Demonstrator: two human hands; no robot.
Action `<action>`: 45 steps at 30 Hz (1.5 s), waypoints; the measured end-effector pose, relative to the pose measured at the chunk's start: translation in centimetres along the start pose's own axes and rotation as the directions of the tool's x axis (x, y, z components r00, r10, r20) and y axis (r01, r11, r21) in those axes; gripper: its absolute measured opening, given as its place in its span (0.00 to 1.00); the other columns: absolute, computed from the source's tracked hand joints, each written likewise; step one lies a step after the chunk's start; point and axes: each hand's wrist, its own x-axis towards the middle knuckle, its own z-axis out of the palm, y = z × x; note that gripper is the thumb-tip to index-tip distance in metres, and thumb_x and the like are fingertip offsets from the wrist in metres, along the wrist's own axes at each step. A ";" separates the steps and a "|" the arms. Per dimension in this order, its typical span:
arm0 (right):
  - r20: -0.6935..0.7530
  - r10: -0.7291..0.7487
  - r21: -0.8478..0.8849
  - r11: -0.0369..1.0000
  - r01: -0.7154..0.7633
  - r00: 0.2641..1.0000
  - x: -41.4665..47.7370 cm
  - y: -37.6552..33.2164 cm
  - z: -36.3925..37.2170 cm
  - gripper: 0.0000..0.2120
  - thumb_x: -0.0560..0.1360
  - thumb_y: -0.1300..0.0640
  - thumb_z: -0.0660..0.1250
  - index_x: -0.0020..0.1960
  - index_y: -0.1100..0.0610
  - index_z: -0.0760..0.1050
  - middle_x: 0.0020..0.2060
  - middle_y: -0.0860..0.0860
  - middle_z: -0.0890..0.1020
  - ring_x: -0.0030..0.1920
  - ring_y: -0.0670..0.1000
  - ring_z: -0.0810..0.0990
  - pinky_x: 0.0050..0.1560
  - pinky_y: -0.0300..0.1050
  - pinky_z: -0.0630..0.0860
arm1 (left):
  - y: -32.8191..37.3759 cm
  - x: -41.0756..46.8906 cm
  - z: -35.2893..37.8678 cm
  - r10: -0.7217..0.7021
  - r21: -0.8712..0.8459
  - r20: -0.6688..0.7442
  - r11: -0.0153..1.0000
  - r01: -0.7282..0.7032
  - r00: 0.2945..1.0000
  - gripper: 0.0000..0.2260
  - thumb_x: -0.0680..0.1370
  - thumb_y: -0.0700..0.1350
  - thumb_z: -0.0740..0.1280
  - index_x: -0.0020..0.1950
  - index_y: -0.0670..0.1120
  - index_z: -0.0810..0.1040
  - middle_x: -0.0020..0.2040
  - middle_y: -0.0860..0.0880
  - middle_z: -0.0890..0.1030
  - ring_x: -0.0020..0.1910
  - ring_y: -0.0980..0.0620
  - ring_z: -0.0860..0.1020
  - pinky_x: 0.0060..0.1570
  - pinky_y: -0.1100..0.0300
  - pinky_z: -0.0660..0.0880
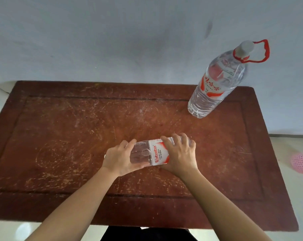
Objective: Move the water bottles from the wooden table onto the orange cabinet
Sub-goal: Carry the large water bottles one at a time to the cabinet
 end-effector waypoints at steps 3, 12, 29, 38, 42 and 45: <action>-0.045 -0.079 -0.022 0.997 0.078 0.996 0.5 1.3 1.1 0.50 0.57 0.26 0.75 0.72 0.46 0.66 0.64 0.55 0.75 0.68 0.65 0.71 0.60 0.70 0.71 | 0.8 -0.3 0.3 -0.036 -0.014 0.011 0.999 0.036 0.999 0.46 0.67 0.83 0.53 0.65 0.46 0.76 0.47 0.47 0.83 0.35 0.46 0.83 0.31 0.54 0.79; 0.093 -0.269 -0.075 0.958 0.276 0.959 0.8 1.2 -0.7 0.48 0.63 0.29 0.74 0.76 0.42 0.60 0.71 0.52 0.69 0.74 0.61 0.62 0.67 0.66 0.64 | 4.1 -5.0 -0.8 -0.296 0.014 0.024 0.955 0.296 0.955 0.49 0.65 0.85 0.45 0.67 0.50 0.75 0.51 0.49 0.83 0.42 0.49 0.84 0.39 0.56 0.79; 0.053 -0.939 -0.225 0.319 0.921 0.339 -18.4 -36.4 -1.9 0.44 0.55 0.29 0.75 0.68 0.41 0.69 0.61 0.50 0.78 0.63 0.60 0.74 0.58 0.64 0.73 | -2.5 -49.1 -8.3 -0.916 -0.147 -0.263 0.350 0.925 0.304 0.51 0.62 0.85 0.42 0.64 0.51 0.78 0.47 0.50 0.83 0.35 0.45 0.83 0.34 0.56 0.75; 0.039 -0.993 -0.114 -0.118 0.986 -0.115 -39.9 -57.8 1.7 0.44 0.51 0.29 0.74 0.64 0.43 0.75 0.57 0.50 0.81 0.59 0.61 0.79 0.50 0.62 0.77 | 0.1 -77.0 -11.2 -0.926 -0.252 -0.321 -0.118 0.960 -0.198 0.52 0.61 0.82 0.30 0.68 0.57 0.72 0.54 0.55 0.79 0.47 0.49 0.82 0.40 0.57 0.72; -0.052 -0.933 -0.107 -0.348 0.931 -0.355 -50.1 -66.3 2.8 0.39 0.55 0.31 0.74 0.63 0.45 0.76 0.56 0.50 0.81 0.59 0.60 0.79 0.52 0.63 0.75 | 0.7 -87.1 -12.6 -0.836 -0.347 -0.358 -0.294 0.891 -0.415 0.51 0.61 0.83 0.32 0.66 0.58 0.73 0.53 0.56 0.81 0.47 0.50 0.82 0.42 0.58 0.73; -0.114 -0.872 -0.104 -0.465 0.879 -0.475 -54.9 -70.9 3.8 0.34 0.59 0.33 0.73 0.62 0.45 0.78 0.56 0.50 0.81 0.60 0.60 0.78 0.54 0.60 0.72 | -0.7 -91.3 -13.1 -0.791 -0.378 -0.325 -0.394 0.838 -0.519 0.48 0.63 0.82 0.33 0.66 0.59 0.73 0.52 0.55 0.82 0.48 0.48 0.82 0.45 0.56 0.74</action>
